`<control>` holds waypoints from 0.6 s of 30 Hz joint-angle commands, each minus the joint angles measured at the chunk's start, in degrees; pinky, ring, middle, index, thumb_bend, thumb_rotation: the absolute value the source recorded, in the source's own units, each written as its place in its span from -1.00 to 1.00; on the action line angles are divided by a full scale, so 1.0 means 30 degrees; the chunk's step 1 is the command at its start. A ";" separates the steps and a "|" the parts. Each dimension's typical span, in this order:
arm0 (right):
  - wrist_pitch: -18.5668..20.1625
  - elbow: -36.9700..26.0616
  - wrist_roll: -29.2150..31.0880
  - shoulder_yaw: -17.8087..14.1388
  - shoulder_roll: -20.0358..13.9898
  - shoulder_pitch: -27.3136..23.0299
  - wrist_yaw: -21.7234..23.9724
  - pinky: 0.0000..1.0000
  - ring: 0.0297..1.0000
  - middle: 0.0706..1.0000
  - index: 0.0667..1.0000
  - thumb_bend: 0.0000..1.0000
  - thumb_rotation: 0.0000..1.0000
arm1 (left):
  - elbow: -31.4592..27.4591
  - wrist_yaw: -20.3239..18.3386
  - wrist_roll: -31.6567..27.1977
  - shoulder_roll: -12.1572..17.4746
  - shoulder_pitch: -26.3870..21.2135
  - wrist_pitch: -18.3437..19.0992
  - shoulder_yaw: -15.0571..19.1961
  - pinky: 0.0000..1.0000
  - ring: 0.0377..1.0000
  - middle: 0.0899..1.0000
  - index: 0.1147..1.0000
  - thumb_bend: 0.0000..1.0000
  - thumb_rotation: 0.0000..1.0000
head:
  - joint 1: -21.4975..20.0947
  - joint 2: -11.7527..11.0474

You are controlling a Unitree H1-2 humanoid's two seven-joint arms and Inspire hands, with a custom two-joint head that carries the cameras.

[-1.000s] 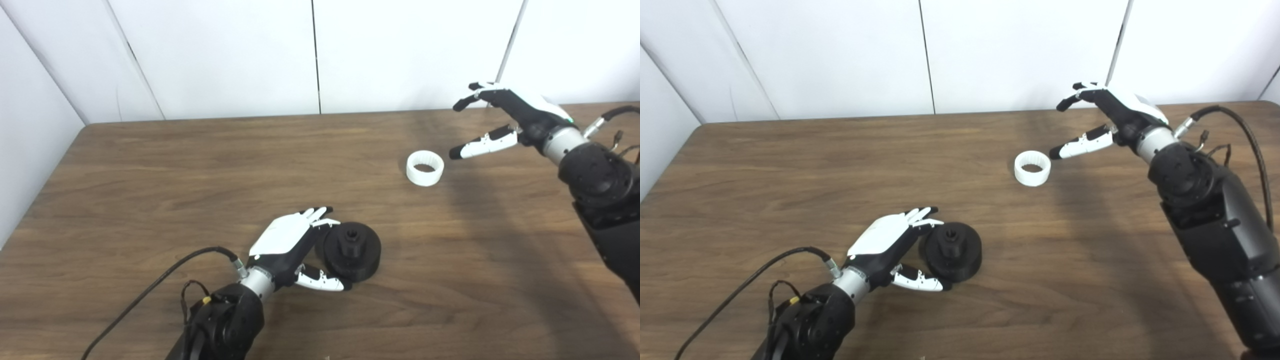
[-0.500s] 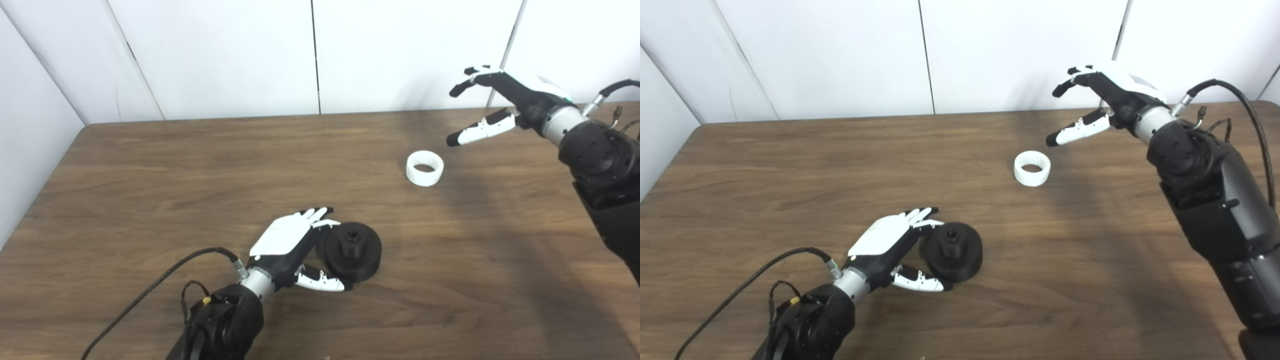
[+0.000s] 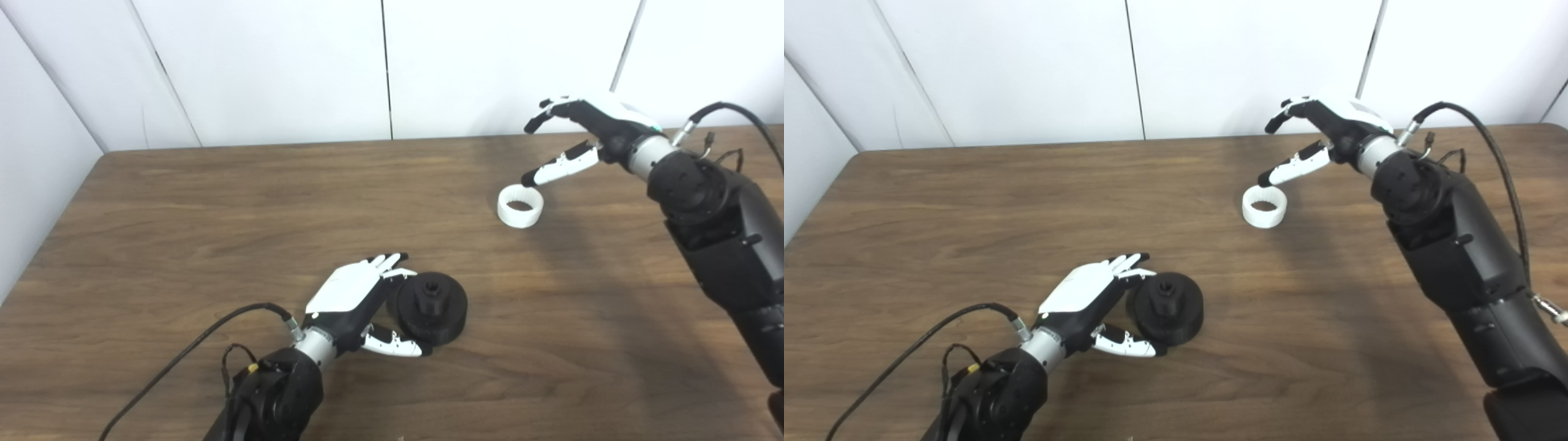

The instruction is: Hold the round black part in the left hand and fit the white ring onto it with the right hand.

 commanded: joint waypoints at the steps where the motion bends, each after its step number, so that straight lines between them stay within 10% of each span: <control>1: -0.0711 -0.0072 -0.0346 -0.0042 -0.0020 -0.1007 -0.0393 0.84 0.97 0.84 0.40 0.80 -0.27 | 0.0277 -0.0310 0.0040 -0.0007 0.0107 0.0126 -0.0066 1.00 1.00 0.99 0.53 0.55 -0.30 | 0.0009 0.0004; 18: -0.1158 0.1753 -0.0622 0.0468 0.0164 -0.0770 -0.0337 0.84 0.98 0.87 0.46 0.81 -0.24 | 0.0250 -0.0303 0.0002 -0.0040 0.0060 0.0052 0.0078 0.99 1.00 0.98 0.52 0.56 -0.30 | -0.0016 -0.0035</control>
